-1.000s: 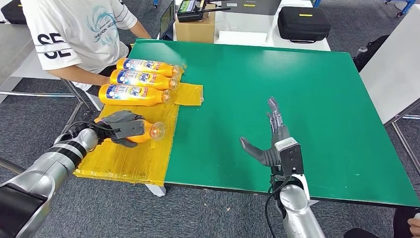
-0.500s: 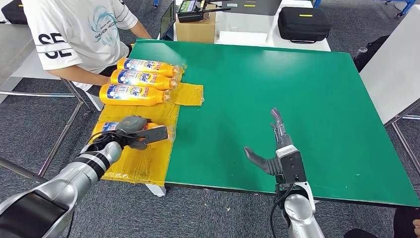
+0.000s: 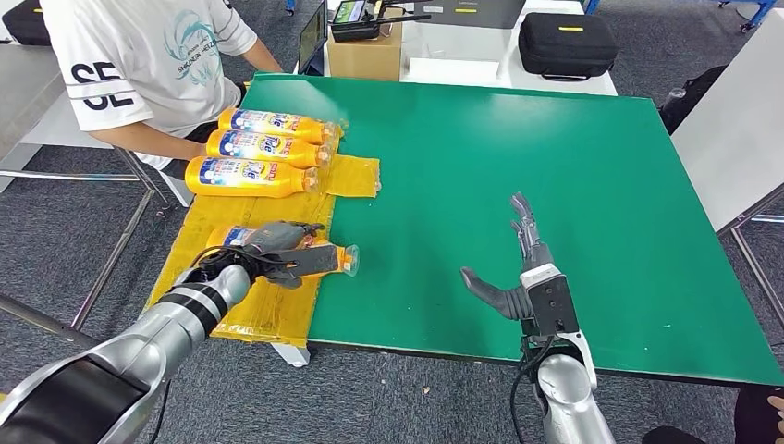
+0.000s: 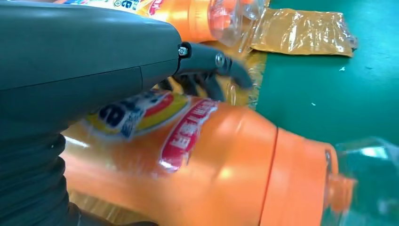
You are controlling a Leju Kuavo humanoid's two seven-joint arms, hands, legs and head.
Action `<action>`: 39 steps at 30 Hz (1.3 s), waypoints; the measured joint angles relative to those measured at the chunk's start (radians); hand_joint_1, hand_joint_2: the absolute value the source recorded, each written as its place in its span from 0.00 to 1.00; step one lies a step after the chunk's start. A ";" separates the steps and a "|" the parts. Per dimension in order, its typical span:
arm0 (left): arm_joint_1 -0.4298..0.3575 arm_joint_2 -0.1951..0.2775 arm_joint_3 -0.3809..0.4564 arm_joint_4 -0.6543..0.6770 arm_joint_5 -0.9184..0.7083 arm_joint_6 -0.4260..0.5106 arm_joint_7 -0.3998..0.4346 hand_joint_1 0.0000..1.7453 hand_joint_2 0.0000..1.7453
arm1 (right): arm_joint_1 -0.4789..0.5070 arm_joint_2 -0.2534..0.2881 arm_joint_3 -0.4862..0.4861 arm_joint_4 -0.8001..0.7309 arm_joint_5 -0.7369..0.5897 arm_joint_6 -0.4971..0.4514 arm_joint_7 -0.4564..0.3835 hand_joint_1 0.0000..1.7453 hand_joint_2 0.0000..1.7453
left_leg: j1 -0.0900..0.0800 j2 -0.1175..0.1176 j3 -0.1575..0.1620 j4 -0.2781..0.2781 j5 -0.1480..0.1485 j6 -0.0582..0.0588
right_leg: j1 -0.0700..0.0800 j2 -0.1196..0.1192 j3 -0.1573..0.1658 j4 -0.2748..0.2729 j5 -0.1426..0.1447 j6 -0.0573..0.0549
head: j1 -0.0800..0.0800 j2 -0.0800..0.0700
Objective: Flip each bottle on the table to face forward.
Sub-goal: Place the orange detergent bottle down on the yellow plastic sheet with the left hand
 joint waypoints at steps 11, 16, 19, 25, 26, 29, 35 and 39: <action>0.000 -0.001 0.026 0.005 0.024 0.018 -0.062 0.00 0.00 | -0.002 -0.001 -0.002 0.000 -0.009 0.005 -0.004 0.00 1.00 | 0.000 0.000 0.000 0.000 0.000 0.000 | 0.000 0.000 0.000 0.000 0.000 0.000 | 0.000 0.000; 0.004 0.009 0.069 -0.008 0.056 0.040 -0.102 0.00 0.00 | -0.002 -0.004 -0.002 0.000 -0.021 0.014 -0.006 0.00 1.00 | 0.000 0.000 0.000 0.000 0.000 0.000 | 0.000 0.000 0.000 0.000 0.000 0.000 | 0.000 0.000; 0.022 0.019 0.108 -0.038 0.098 0.081 -0.135 0.00 0.00 | -0.001 -0.007 -0.002 0.000 -0.026 0.014 -0.009 0.00 1.00 | 0.000 0.000 0.000 0.000 0.000 0.000 | 0.000 0.000 0.000 0.000 0.000 0.000 | 0.000 0.000; 0.139 0.023 0.266 -0.245 0.267 0.193 -0.223 0.00 0.00 | 0.023 -0.005 -0.002 -0.031 -0.035 -0.027 -0.025 0.00 1.00 | 0.000 0.000 0.000 0.000 0.000 0.000 | 0.000 0.000 -0.001 0.000 0.000 0.000 | 0.000 0.000; 0.160 0.021 0.295 -0.287 0.284 0.197 -0.230 0.00 0.00 | 0.027 -0.003 -0.002 -0.038 -0.035 -0.034 -0.026 0.00 1.00 | 0.000 0.001 0.000 0.000 0.000 0.000 | 0.000 0.000 -0.001 0.000 0.000 0.000 | 0.000 0.000; 0.206 0.012 0.358 -0.381 0.322 0.191 -0.245 0.00 0.50 | 0.035 0.003 -0.002 -0.054 -0.036 -0.046 -0.028 0.00 1.00 | 0.000 0.001 0.000 0.000 0.000 0.000 | 0.000 0.000 -0.001 0.000 0.000 0.000 | 0.000 0.000; 0.310 -0.050 0.437 -0.564 0.583 0.033 -0.275 0.00 1.00 | 0.042 0.030 0.014 -0.067 -0.052 -0.088 -0.036 0.00 0.25 | 0.000 0.000 0.000 0.000 0.000 0.000 | 0.000 0.000 -0.001 0.000 0.000 0.000 | 0.000 0.000; 0.370 -0.085 0.432 -0.639 0.727 -0.099 -0.254 0.00 1.00 | 0.040 0.047 0.044 -0.067 -0.076 -0.095 -0.036 0.00 0.00 | 0.000 0.000 0.000 0.000 0.000 0.000 | 0.000 0.000 -0.001 0.000 0.000 0.000 | 0.000 0.000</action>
